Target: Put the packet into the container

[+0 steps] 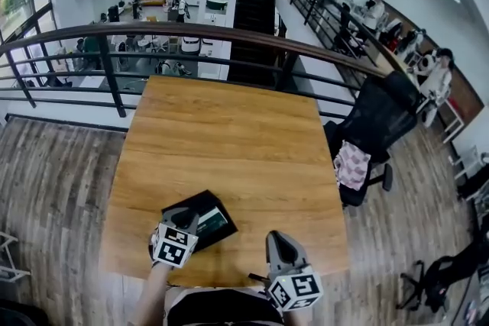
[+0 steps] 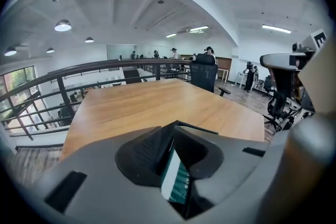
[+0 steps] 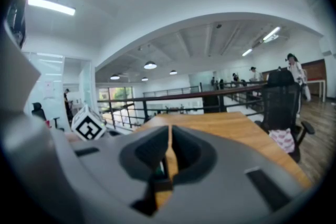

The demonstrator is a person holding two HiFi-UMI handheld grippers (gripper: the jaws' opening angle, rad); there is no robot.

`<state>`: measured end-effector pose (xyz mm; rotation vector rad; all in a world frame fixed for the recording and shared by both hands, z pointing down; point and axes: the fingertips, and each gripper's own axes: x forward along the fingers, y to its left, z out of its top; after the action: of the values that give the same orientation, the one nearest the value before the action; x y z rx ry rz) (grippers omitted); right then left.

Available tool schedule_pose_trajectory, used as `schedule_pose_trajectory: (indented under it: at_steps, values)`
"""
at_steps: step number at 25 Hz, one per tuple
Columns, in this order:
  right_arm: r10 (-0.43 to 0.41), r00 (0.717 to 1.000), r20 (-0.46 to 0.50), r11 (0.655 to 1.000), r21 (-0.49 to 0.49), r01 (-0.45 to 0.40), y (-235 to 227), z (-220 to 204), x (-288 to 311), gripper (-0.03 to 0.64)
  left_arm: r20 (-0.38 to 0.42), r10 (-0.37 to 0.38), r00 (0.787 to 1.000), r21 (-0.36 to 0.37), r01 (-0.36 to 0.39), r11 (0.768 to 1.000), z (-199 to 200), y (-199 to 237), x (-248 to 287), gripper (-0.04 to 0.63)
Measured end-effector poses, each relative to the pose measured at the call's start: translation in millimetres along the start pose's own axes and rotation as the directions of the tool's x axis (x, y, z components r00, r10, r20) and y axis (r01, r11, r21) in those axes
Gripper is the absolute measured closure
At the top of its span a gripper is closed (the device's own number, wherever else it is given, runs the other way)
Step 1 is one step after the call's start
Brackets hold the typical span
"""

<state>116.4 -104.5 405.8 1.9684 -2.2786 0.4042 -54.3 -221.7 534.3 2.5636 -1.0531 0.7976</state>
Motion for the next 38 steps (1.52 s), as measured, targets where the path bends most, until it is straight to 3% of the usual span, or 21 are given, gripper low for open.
schedule_pose_trajectory:
  at_steps: [4, 11, 18, 26, 32, 35, 38]
  values:
    - [-0.012, 1.0, 0.012, 1.0, -0.006, 0.012, 6.4, 2.1, -6.2, 0.577, 0.082, 0.035, 0.996, 0.012, -0.036, 0.999, 16.9, 0.5, -11.5, 0.553]
    - [-0.015, 0.999, 0.034, 1.0, -0.021, 0.015, 12.8, 12.8, -6.6, 0.577, 0.233, 0.086, 0.969, -0.03, -0.081, 0.996, 48.3, 10.9, -42.9, 0.568]
    - [-0.004, 0.997, 0.081, 0.999, -0.036, 0.007, 11.3, 30.7, -10.9, 0.577, 0.397, 0.142, 0.907, -0.057, -0.13, 0.99, 87.4, 19.4, -97.6, 0.568]
    - [0.015, 0.994, 0.109, 0.999, -0.049, -0.01, 0.6, 44.2, -20.1, 0.577, 0.523, 0.183, 0.833, -0.096, -0.156, 0.983, 116.6, 5.9, -146.4, 0.568]
    - [0.035, 0.991, 0.129, 0.998, -0.057, -0.028, -15.5, 56.5, -37.1, 0.577, 0.577, 0.261, 0.774, -0.156, -0.208, 0.965, 125.6, -18.7, -190.8, 0.568]
    - [0.041, 0.99, 0.134, 0.998, -0.055, -0.034, -26.7, 61.9, -50.6, 0.577, 0.585, 0.292, 0.757, -0.182, -0.229, 0.956, 120.8, -36.3, -204.7, 0.568]
    - [0.048, 0.989, 0.141, 0.998, -0.052, -0.041, -36.4, 64.0, -64.8, 0.577, 0.578, 0.309, 0.755, -0.193, -0.241, 0.951, 111.2, -53.9, -212.4, 0.568]
